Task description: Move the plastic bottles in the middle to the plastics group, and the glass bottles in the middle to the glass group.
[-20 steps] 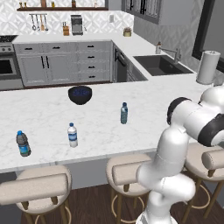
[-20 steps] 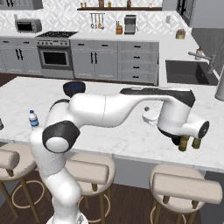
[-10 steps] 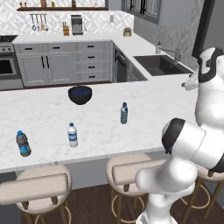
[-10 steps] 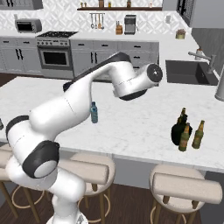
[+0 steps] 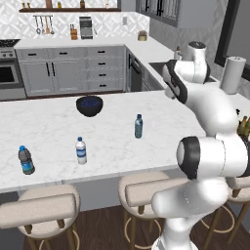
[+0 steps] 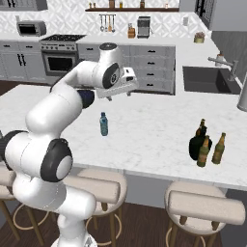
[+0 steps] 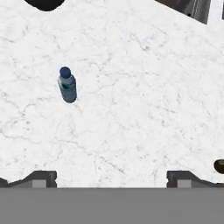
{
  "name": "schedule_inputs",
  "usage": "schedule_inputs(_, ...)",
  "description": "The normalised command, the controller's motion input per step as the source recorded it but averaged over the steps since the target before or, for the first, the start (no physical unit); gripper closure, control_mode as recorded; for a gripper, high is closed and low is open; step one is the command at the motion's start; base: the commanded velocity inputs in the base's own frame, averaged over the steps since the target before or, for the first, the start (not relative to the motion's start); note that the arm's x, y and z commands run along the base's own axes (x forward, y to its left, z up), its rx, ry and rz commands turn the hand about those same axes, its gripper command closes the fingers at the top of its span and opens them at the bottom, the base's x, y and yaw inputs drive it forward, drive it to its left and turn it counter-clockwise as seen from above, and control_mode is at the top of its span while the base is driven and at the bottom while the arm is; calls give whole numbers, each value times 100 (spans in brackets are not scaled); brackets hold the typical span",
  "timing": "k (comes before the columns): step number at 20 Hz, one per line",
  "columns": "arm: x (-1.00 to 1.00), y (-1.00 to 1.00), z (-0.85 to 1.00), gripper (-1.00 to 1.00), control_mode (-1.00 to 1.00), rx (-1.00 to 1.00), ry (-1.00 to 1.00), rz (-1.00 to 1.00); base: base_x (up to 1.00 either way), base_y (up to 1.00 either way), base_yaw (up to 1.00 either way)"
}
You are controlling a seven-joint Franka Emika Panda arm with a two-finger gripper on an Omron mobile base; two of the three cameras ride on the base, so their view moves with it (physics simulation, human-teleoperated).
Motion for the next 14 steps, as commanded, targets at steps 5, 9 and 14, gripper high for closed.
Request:
schedule_inputs(5,30,2,-28,-100,-100,-4,25,-29,0,0,0)
schedule_inputs(9,0,0,-33,-100,-100,0,0,-18,0,0,0)
schedule_inputs(14,0,11,-45,-100,-100,7,-2,-7,0,0,0)
